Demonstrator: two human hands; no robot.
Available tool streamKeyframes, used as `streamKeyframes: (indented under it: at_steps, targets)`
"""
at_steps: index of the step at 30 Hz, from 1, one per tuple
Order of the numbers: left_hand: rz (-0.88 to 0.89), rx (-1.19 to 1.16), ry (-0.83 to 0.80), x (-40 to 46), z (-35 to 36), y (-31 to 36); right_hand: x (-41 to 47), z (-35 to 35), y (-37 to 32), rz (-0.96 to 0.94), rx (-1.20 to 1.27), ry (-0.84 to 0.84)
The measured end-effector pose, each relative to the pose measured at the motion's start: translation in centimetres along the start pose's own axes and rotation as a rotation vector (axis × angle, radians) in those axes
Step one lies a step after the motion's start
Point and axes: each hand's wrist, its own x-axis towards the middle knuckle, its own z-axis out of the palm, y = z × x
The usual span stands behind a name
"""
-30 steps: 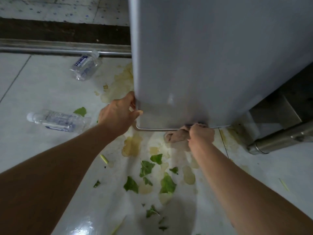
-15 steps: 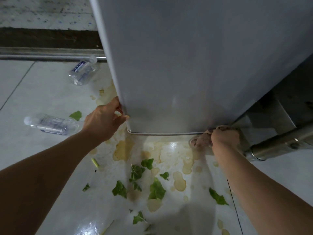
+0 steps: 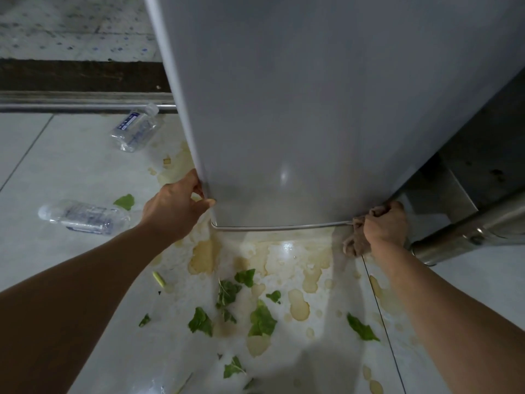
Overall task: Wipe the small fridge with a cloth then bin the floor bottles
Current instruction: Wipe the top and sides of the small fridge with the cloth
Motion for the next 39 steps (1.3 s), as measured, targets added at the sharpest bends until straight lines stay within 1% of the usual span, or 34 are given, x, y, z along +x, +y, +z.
streamKeyframes:
  at_steps: [3,8,12,17,19,21,25,28,30,34,39]
  targets:
    - [-0.028,-0.006,-0.006,0.0,0.0,0.2,-0.1,-0.1,-0.2,0.041,0.067,-0.001]
    - [-0.046,-0.061,0.017,-0.2,0.0,0.4,-0.9,0.6,-1.1,0.174,0.023,-0.039]
    - [-0.037,-0.090,0.026,-0.3,0.2,0.2,-3.1,1.7,-2.6,0.159,-0.016,-0.073]
    - [-0.024,-0.067,-0.006,-0.2,-0.3,0.2,-8.5,4.0,-4.3,0.189,0.078,-0.121]
    - [-0.019,-0.067,-0.014,-0.1,-0.5,0.3,-10.1,4.3,-4.6,0.148,0.047,-0.175]
    - [-0.012,-0.049,-0.037,0.0,-0.8,0.2,-11.4,4.3,-4.9,0.065,0.014,-0.236]
    - [0.003,0.015,-0.131,-0.9,-1.8,-0.7,-13.6,3.2,-5.4,-0.120,-0.110,-0.388]
    - [-0.013,0.065,-0.193,-2.2,-3.0,-1.0,-14.8,1.4,-6.5,-0.231,-0.201,-0.446]
    - [-0.041,0.081,-0.237,-3.5,-4.3,-1.0,-15.9,-0.3,-7.6,-0.294,-0.266,-0.471]
    - [-0.112,0.112,-0.310,-6.5,-8.1,-0.1,-18.5,-5.0,-10.9,-0.374,-0.294,-0.548]
    - [-0.152,0.127,-0.393,-9.7,-15.4,2.9,-21.3,-11.6,-17.5,-0.428,-0.298,-0.638]
